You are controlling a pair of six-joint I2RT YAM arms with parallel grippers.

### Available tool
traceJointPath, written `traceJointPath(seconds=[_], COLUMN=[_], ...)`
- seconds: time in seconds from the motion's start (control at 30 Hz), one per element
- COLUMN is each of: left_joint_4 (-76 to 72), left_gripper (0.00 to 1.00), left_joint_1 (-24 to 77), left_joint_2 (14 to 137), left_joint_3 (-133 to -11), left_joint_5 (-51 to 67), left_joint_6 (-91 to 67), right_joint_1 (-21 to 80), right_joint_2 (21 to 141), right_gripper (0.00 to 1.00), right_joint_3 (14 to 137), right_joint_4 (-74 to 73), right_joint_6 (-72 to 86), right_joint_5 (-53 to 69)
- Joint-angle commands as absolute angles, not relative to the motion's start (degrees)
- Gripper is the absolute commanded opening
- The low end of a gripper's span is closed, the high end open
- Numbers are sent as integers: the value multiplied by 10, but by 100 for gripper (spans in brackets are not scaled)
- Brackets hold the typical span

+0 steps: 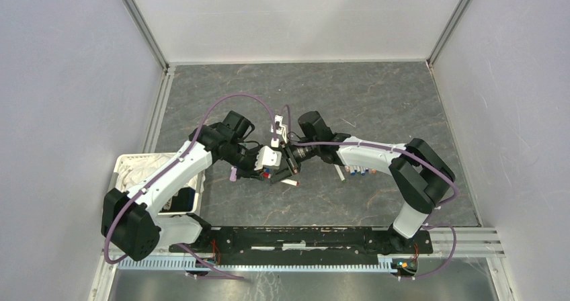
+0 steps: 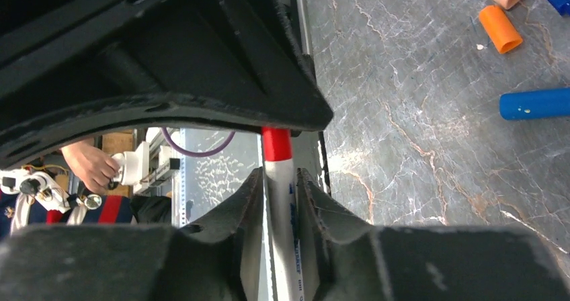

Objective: Open the pen caps

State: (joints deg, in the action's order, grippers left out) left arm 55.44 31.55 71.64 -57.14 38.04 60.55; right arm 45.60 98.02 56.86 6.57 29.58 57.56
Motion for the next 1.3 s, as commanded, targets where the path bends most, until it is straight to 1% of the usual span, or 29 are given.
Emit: traceJointPath(seconds=[0.0,0.03,0.07,0.17,0.3,0.37,0.47,0.6,0.7,0.77,0.8,0.87,0.9,0.97,1.07,1.27], left_joint_4=[534,537,541,559,611,628,653,651,575,501,466,408,386,360,331,287], left_gripper=[5,4,3,2,2,2,2,2,2,3,5,10,12,17,20,21], left_joint_1=[318,317,318,317,310,284,226,184,183,184,184,185,185,185,192,205], left_joint_2=[715,714,714,712,706,707,722,749,746,744,747,755,760,765,762,777], left_joint_3=[-581,-580,-581,-584,-587,-590,-615,-641,-615,-588,-574,-550,-538,-515,-481,-450], left_joint_5=[393,388,385,364,289,263,265,270,281,283,281,272,268,267,266,236], left_joint_6=[614,618,624,645,708,740,793,800,739,672,634,569,542,516,501,485], right_joint_1=[464,464,463,458,446,441,431,416,385,371,366,363,362,362,362,363], right_joint_2=[987,985,984,969,939,915,886,861,842,836,837,839,840,843,858,904], right_gripper=[17,8,0,0,0,0,0,0,0,0,0,0,0,0,0,0], right_joint_3=[579,582,585,574,521,492,462,454,449,457,461,463,460,452,446,461], right_joint_4=[120,104,81,20,-20,-22,-41,-94,-112,-141,-156,-168,-163,-144,-118,-100], right_joint_6=[328,317,297,251,219,210,192,157,156,157,161,170,176,188,198,199], right_joint_5=[586,583,575,558,539,527,511,458,359,233,158,47,15,-34,-69,-107])
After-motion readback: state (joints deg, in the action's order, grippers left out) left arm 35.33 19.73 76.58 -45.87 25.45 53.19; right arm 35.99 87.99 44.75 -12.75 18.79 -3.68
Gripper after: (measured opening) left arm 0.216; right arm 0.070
